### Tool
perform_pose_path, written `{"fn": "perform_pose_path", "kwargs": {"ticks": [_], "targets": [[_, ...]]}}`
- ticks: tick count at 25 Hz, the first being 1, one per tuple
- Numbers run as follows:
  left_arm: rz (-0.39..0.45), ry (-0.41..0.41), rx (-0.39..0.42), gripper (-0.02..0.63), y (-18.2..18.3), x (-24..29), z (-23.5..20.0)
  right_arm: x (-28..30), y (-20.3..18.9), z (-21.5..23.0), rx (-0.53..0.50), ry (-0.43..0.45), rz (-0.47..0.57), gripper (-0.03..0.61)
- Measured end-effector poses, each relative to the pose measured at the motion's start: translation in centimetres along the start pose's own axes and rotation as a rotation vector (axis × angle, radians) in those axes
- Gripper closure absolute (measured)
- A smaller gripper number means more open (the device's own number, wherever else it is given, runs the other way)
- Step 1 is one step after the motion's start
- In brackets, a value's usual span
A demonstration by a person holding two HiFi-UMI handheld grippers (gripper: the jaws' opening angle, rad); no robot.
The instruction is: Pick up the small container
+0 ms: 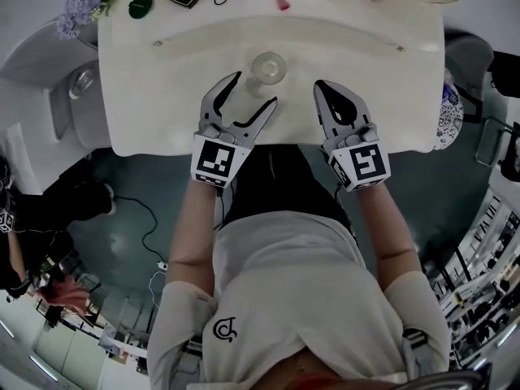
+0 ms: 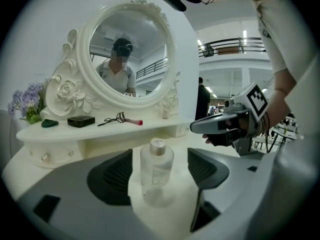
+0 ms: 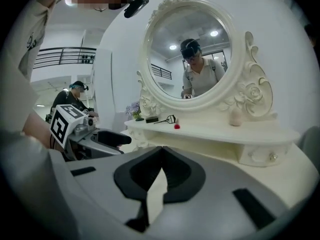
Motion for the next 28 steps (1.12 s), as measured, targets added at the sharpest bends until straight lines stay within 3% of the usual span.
{"fn": "perform_pose_path", "kwargs": {"ticks": [4, 10, 22, 25, 28], "targets": [[-0.048, -0.023, 0.020, 0.195, -1.7, 2.8, -0.5, 0.9, -0.6, 0.8, 0.014, 0.006, -0.008, 0.571], [-0.082, -0.039, 0.070, 0.166, -2.9, 5.5, -0.8, 1.9, -1.4, 1.8, 0.009, 0.005, -0.012, 0.571], [-0.191, -0.129, 0.136, 0.169, -4.2, 9.0, -0.2, 2.3, -2.0, 3.6, 0.033, -0.042, -0.017, 0.571], [-0.194, -0.100, 0.142, 0.243, -4.1, 9.0, -0.7, 2.4, -2.2, 3.7, 0.040, -0.047, -0.021, 0.571], [-0.193, -0.089, 0.148, 0.263, -4.1, 9.0, -0.7, 2.3, -2.4, 3.7, 0.042, -0.056, -0.030, 0.571]]}}
Point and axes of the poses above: the fingertips, and each gripper's own axes: x forward along the fingers, z to its right, y out of its top, the point moved 2 cm from there along -x, backward along the fingers, and after that the axes turned 4 degrees about z, right-handed, at the moved point
